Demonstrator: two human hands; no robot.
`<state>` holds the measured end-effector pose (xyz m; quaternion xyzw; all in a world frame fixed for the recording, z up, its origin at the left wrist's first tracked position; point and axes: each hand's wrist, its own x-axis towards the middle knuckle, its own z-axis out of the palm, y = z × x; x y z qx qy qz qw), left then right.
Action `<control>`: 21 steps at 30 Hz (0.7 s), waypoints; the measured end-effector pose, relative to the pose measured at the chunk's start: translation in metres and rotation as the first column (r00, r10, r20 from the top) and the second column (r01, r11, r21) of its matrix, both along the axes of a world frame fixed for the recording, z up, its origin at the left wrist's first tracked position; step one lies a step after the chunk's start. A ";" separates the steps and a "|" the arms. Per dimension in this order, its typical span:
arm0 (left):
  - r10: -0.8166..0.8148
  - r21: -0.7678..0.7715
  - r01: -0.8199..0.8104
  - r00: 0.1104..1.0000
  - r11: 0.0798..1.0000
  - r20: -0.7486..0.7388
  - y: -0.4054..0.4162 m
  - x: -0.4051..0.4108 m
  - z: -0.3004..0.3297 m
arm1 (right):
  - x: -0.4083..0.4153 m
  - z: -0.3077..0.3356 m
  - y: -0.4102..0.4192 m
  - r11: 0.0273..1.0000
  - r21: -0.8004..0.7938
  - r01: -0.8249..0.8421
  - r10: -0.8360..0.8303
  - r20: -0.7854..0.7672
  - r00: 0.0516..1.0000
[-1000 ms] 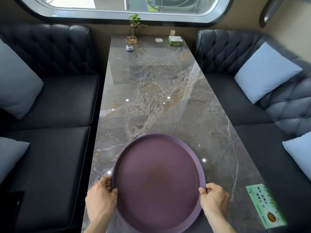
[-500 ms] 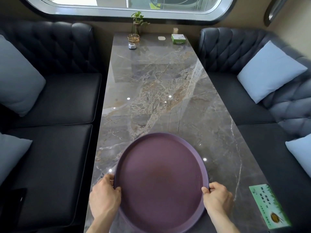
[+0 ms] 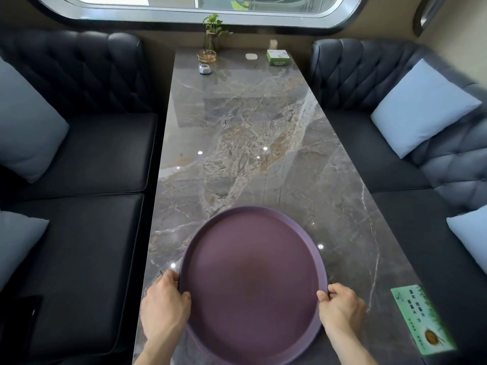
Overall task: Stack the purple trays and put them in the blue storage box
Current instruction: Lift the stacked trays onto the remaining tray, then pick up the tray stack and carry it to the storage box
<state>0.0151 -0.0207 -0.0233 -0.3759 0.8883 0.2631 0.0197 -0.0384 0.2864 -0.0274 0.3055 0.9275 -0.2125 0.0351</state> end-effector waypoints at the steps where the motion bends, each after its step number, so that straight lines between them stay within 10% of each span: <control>1: -0.011 -0.008 0.011 1.000 1.000 0.004 0.000 0.000 0.000 | 0.000 -0.001 0.000 1.000 0.002 -0.002 0.002 -0.006 1.000; 9: -0.131 0.067 0.121 0.973 0.990 0.190 -0.012 -0.004 0.001 | 0.005 -0.012 -0.001 0.994 -0.106 0.009 -0.007 0.022 1.000; 21: 0.279 0.598 -0.275 0.956 0.753 0.089 -0.013 -0.032 -0.008 | -0.015 -0.004 -0.009 0.932 -0.359 0.038 -0.035 0.016 0.999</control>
